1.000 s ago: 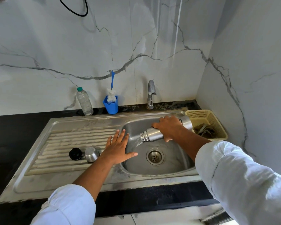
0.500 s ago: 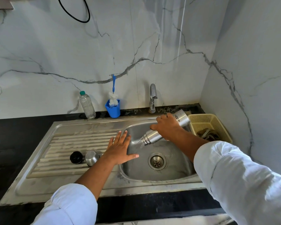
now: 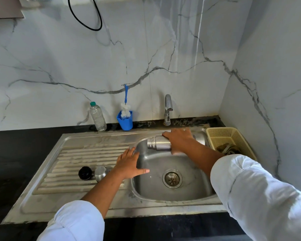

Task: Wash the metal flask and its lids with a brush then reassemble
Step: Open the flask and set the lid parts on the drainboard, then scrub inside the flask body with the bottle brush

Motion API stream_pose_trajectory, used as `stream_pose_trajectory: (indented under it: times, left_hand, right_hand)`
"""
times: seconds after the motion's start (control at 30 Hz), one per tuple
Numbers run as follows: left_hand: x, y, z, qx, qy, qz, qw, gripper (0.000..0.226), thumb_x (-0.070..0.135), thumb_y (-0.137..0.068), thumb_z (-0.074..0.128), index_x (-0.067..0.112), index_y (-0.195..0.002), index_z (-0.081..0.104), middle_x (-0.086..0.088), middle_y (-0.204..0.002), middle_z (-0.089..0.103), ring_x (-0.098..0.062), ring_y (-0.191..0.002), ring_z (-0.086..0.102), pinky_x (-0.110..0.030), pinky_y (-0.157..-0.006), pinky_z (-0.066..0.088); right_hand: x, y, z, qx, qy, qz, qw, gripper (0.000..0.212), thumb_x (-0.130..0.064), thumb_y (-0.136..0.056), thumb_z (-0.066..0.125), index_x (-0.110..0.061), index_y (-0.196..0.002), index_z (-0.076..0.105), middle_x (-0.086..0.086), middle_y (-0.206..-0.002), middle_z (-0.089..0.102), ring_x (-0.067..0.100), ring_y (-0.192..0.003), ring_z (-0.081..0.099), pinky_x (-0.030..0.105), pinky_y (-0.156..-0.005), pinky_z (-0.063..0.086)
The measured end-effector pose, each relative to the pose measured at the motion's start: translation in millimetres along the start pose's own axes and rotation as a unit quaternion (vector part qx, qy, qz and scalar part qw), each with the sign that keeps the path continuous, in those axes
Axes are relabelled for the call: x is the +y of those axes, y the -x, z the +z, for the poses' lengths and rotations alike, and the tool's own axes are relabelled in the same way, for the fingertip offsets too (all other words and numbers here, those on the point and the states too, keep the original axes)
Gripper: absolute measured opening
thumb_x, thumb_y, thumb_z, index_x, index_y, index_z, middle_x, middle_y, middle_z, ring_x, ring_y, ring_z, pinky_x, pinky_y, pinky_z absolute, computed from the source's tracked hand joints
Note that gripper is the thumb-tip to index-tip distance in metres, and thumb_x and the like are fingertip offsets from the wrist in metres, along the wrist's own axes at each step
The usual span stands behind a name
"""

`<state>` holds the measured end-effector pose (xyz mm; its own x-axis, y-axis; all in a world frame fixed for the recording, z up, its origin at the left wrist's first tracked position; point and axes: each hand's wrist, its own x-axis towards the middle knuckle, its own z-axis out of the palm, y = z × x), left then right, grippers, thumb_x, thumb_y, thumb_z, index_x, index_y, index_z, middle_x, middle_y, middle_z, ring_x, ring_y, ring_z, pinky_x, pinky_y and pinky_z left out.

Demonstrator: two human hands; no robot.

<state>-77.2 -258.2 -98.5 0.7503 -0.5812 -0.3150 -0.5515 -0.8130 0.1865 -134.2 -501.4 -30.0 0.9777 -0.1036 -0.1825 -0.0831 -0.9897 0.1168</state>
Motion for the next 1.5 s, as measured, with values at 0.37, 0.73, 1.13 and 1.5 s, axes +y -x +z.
stream_pose_trajectory:
  times: [0.37, 0.73, 1.13, 1.5]
  left_hand:
    - [19.6, -12.2, -31.0, 0.065, 0.503, 0.018, 0.862, 0.093, 0.023, -0.073, 0.094, 0.022, -0.148, 0.039, 0.002, -0.138, 0.060, -0.016, -0.126, 0.059, -0.038, -0.106, 0.051]
    - [-24.9, -18.2, -70.2, 0.291, 0.591, -0.059, 0.750, 0.075, 0.014, -0.072, 0.094, 0.027, -0.133, 0.051, 0.007, -0.118, 0.068, -0.008, -0.103, 0.067, -0.029, -0.087, 0.055]
    - [-50.1, -16.4, -71.8, 0.308, 0.569, -0.087, 0.758, 0.078, 0.022, -0.070, 0.096, 0.037, -0.128, 0.046, 0.015, -0.115, 0.064, -0.003, -0.101, 0.064, -0.027, -0.087, 0.052]
    - [-59.5, -17.1, -68.3, 0.307, 0.559, -0.108, 0.762, 0.074, 0.025, -0.069, 0.097, 0.036, -0.124, 0.047, 0.013, -0.114, 0.066, -0.008, -0.101, 0.066, -0.032, -0.090, 0.054]
  right_hand:
    - [-47.9, -37.2, -24.0, -0.010, -0.554, -0.036, 0.831, 0.078, -0.026, -0.058, 0.097, -0.028, -0.126, 0.059, -0.005, -0.113, 0.071, 0.016, -0.103, 0.068, 0.040, -0.096, 0.056]
    - [-63.0, -109.3, -108.1, -0.047, -0.399, -0.094, 0.911, 0.074, -0.060, -0.080, 0.078, -0.013, -0.135, 0.062, 0.005, -0.128, 0.066, 0.021, -0.109, 0.067, 0.039, -0.096, 0.058]
    - [-85.0, -190.6, -157.5, 0.197, -0.233, -0.010, 0.952, 0.031, -0.008, -0.096, 0.066, -0.003, -0.127, 0.062, 0.015, -0.122, 0.065, 0.026, -0.108, 0.065, 0.031, -0.088, 0.050]
    - [-84.9, -206.3, -179.5, 0.285, -0.223, -0.025, 0.932, 0.014, 0.003, -0.092, 0.065, -0.003, -0.105, 0.064, 0.013, -0.101, 0.071, 0.025, -0.091, 0.070, 0.037, -0.080, 0.059]
